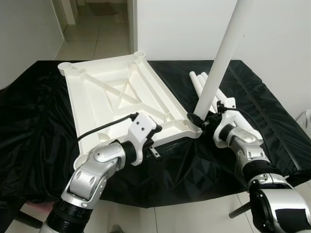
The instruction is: Building children table
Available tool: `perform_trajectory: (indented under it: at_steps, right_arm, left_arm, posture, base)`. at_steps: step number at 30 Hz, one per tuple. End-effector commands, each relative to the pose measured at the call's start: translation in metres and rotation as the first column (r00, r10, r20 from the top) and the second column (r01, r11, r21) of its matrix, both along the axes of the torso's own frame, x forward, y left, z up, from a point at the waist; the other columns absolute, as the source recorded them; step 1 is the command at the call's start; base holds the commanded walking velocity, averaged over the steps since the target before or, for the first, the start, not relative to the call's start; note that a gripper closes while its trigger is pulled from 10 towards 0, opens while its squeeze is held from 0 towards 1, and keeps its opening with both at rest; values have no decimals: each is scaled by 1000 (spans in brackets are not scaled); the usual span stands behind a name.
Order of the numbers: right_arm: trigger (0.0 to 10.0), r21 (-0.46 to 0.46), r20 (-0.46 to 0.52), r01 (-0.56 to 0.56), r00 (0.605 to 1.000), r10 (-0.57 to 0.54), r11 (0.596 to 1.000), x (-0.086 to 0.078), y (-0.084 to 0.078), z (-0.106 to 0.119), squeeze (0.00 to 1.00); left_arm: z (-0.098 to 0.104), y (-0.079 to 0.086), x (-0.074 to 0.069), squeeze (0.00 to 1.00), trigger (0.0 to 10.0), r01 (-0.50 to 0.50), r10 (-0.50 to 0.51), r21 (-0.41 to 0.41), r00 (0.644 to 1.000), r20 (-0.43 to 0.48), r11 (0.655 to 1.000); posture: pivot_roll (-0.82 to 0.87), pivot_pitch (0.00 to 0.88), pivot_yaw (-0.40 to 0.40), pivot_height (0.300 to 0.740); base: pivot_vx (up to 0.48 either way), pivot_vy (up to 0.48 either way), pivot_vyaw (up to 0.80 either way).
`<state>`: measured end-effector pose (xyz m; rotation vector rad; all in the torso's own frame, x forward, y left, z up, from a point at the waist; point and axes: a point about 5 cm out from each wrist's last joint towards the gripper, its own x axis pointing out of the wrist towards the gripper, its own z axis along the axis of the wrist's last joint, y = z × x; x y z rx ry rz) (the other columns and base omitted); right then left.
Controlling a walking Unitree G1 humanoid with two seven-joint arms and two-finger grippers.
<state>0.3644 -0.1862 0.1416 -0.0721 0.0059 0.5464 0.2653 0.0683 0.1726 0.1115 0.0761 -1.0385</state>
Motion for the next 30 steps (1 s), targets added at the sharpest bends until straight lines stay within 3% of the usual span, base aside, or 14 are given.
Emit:
perform_trajectory:
  at_steps: [1,7,12,14,15,18,20,22,24,26,30]
  right_arm:
    - [10000,30,-50,44,998,-42,999,-2,2,-12,0]
    - [10000,104,-4,186,982,-186,977,-3,17,-6,0]
    - [10000,121,3,232,972,-234,965,-3,21,-4,0]
    - [10000,151,14,381,922,-388,912,-4,29,0,0]
    - [10000,151,14,381,922,-388,912,-4,29,0,0]
    - [10000,166,4,586,804,-595,793,-8,40,1,0]
    - [10000,166,4,586,804,-595,793,-8,40,1,0]
    - [10000,169,-14,662,742,-670,730,-11,50,1,0]
    - [10000,188,-22,658,745,-667,729,-12,59,2,0]
    - [10000,193,-14,623,774,-633,758,-12,68,6,0]
    - [10000,189,-13,604,790,-613,774,-13,68,6,0]
  left_arm:
    - [2,1,0,0,10000,-13,13,-8,1000,0,1000]
    - [1,0,-1,0,10000,-14,13,-12,1000,-3,1000]
    - [1,0,-1,0,10000,-14,14,-13,1000,-3,1000]
    - [1,-1,-1,0,10000,-13,13,-15,1000,-4,1000]
    - [1,-1,-1,0,10000,-13,13,-15,1000,-4,1000]
    - [1,-2,0,0,10000,-12,12,-18,1000,-5,1000]
    - [1,-2,0,0,10000,-12,12,-18,1000,-5,1000]
    - [1,-3,0,0,10000,-10,10,-21,1000,-6,1000]
    - [1,-4,-1,0,10000,-9,9,-22,1000,-5,1000]
    - [1,-4,-1,0,10000,-10,10,-23,1000,-5,1000]
    - [1,-3,-1,0,10000,-12,12,-24,1000,-5,1000]
  posture:
    - [-23,21,9,740]
    - [-27,28,7,740]
    - [-30,29,7,740]
    - [-29,27,5,740]
    - [-29,27,5,740]
    - [-35,27,5,740]
    - [-35,27,5,740]
    - [-35,25,4,740]
    - [-32,25,2,740]
    - [-30,27,1,740]
    - [-28,26,-1,740]
  base:
    - [0,0,0]
    - [0,0,0]
    - [0,0,0]
    - [0,0,0]
    - [0,0,0]
    - [0,0,0]
    - [0,0,0]
    - [0,0,0]
    - [0,0,0]
    - [0,0,0]
    - [0,0,0]
